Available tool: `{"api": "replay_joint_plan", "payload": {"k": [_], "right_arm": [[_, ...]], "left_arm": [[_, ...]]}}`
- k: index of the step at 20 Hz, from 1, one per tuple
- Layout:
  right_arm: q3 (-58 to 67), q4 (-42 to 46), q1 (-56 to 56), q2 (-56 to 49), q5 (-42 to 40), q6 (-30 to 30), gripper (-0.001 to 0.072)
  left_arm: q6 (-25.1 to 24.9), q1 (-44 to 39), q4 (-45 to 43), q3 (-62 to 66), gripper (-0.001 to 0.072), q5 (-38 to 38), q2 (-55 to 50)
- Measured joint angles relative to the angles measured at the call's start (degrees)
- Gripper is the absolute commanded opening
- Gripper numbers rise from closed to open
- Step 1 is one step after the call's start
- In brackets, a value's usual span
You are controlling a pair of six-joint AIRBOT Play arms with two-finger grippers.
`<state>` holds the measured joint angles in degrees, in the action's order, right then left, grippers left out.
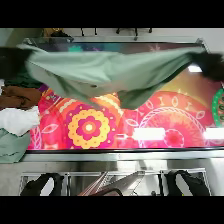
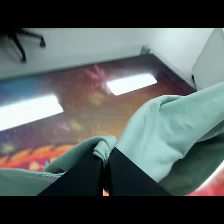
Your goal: Fold the shirts.
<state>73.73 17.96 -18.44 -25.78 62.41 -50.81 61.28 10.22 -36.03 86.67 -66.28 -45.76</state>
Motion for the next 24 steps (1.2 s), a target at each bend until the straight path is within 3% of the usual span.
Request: {"api": "replay_joint_plan", "payload": {"k": [6,11,16,19,22,23,24], "right_arm": [[12.7,3.3,-4.4,4.1,-1.4,1.6,0.0021],[12.5,1.9,-5.0,-0.4,0.0,2.8,0.0022],[0.9,-2.7,-4.3,-15.9,2.2,6.7,0.0022],[-6.3,-4.0,-0.6,-29.9,-1.3,10.6,0.0021],[-8.5,-6.9,4.3,-44.1,-6.9,15.8,0.0034],[-8.3,-8.8,5.3,-48.0,-8.6,17.4,0.0173],[-7.7,-9.8,5.9,-51.0,-10.0,18.6,0.0300]], "left_arm": [[4.9,0.1,-12.1,10.9,0.0009,-1.2,12.8],[5.9,0.1,-14.6,9.0,0.0009,-1.4,10.0],[-0.6,-1.8,-7.9,-0.2,0.0009,1.9,-10.4],[-4.5,-5.2,-6.1,-1.2,0.0010,5.2,-29.1],[-4.6,-8.0,-5.3,4.8,0.0016,6.6,-47.2],[-3.3,-8.5,-5.0,8.2,0.0137,6.6,-52.4],[-2.0,-8.8,-4.8,11.4,0.0527,5.9,-56.5]]}}
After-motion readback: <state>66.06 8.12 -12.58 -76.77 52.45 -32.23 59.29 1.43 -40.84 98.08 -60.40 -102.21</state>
